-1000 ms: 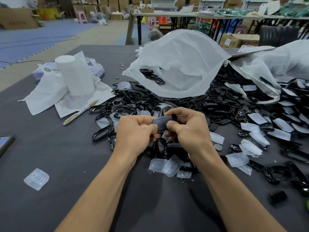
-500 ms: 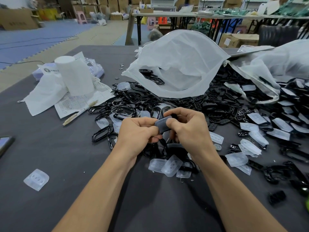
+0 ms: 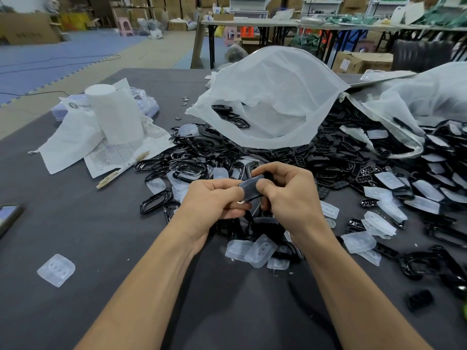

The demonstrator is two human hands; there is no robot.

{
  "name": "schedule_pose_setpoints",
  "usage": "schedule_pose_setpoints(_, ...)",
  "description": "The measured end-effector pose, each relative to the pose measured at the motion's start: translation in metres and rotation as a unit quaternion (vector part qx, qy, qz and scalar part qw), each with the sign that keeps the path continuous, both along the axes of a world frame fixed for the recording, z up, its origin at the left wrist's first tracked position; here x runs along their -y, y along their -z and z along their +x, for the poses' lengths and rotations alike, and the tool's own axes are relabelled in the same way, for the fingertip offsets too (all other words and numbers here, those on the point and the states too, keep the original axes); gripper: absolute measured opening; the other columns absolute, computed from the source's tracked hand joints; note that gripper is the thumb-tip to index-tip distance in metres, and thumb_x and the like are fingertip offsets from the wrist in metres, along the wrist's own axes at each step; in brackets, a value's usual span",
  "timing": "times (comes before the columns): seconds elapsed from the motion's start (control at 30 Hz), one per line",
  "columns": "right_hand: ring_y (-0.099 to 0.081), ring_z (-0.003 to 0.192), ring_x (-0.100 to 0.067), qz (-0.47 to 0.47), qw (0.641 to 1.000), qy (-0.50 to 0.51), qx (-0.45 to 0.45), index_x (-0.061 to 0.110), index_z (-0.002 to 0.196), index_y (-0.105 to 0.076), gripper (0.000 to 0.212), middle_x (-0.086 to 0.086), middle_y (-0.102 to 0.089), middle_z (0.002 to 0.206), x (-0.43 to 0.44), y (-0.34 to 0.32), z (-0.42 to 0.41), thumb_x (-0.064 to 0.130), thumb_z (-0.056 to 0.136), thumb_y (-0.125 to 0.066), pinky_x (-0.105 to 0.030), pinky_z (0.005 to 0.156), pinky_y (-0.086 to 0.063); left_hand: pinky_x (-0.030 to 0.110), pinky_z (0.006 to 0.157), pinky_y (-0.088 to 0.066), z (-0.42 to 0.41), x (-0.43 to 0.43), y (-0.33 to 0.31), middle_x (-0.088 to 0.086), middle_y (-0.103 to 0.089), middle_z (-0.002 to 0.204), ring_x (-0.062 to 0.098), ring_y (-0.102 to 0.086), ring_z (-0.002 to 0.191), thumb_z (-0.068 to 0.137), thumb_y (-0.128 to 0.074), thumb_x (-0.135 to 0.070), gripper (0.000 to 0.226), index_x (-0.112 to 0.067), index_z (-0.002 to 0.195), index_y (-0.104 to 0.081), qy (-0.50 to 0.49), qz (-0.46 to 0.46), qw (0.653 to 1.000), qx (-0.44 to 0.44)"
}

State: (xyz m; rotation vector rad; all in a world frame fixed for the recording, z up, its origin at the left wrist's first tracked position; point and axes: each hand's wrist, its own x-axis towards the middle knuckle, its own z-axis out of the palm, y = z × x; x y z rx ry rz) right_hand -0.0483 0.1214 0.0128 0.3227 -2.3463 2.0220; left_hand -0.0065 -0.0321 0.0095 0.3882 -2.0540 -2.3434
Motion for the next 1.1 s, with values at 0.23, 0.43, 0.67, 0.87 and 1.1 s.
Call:
schedule_pose_setpoints(0.23, -0.054, 0.051, -0.011, 0.025, 1.0, -0.001, -0.011, 0.025, 0.076, -0.075, 0.018, 0.004, -0.067, 0.06, 0.002, 0.002, 0.0, 0.01, 0.085, -0.071, -0.028, 0.051, -0.046, 0.021, 0.055, -0.056, 0.001, -0.005, 0.003, 0.012, -0.076, 0.072, 0.016, -0.07, 0.056, 0.087, -0.072, 0.006, 0.015, -0.004, 0.086, -0.083, -0.047, -0.031, 0.998, -0.015)
schedule_pose_setpoints(0.43, -0.069, 0.062, -0.015, 0.059, 0.998, 0.011, -0.035, 0.023, 0.074, -0.074, 0.018, 0.003, -0.075, 0.068, 0.002, 0.005, -0.002, 0.011, 0.088, -0.074, -0.033, 0.06, -0.057, 0.026, 0.059, -0.059, 0.001, -0.007, 0.004, 0.006, -0.076, 0.072, 0.018, -0.072, 0.061, 0.089, -0.072, 0.001, 0.017, -0.01, 0.082, -0.083, -0.019, -0.06, 0.998, -0.025)
schedule_pose_setpoints(0.67, -0.074, 0.068, -0.019, 0.081, 0.996, -0.012, -0.043, 0.022, 0.074, -0.076, 0.018, 0.002, -0.076, 0.069, 0.002, 0.003, 0.0, 0.013, 0.09, -0.075, -0.042, 0.07, -0.063, 0.022, 0.051, -0.054, 0.003, -0.01, 0.002, 0.0, -0.072, 0.061, 0.019, -0.069, 0.051, 0.092, -0.073, -0.005, 0.025, -0.016, 0.072, -0.083, -0.054, -0.108, 0.991, -0.055)
schedule_pose_setpoints(0.87, -0.058, 0.046, -0.015, -0.032, 0.997, -0.062, 0.043, 0.014, 0.085, -0.078, 0.02, -0.003, -0.069, 0.06, -0.004, -0.004, 0.0, 0.005, 0.095, -0.064, -0.025, 0.042, -0.044, 0.03, 0.052, -0.06, 0.001, -0.011, 0.004, 0.003, -0.073, 0.059, 0.02, -0.072, 0.051, 0.093, -0.074, -0.008, 0.03, -0.025, 0.071, -0.083, -0.095, -0.164, 0.977, -0.093)
schedule_pose_setpoints(1.1, -0.07, 0.056, -0.024, -0.025, 0.997, -0.064, 0.047, 0.021, 0.093, -0.077, 0.034, -0.008, -0.075, 0.072, -0.003, 0.0, 0.0, -0.01, 0.084, -0.066, -0.031, 0.052, -0.055, 0.034, 0.062, -0.063, 0.0, -0.006, 0.007, 0.005, -0.078, 0.072, 0.021, -0.076, 0.062, 0.093, -0.075, -0.017, 0.016, -0.026, 0.084, -0.084, -0.077, -0.155, 0.981, -0.083)
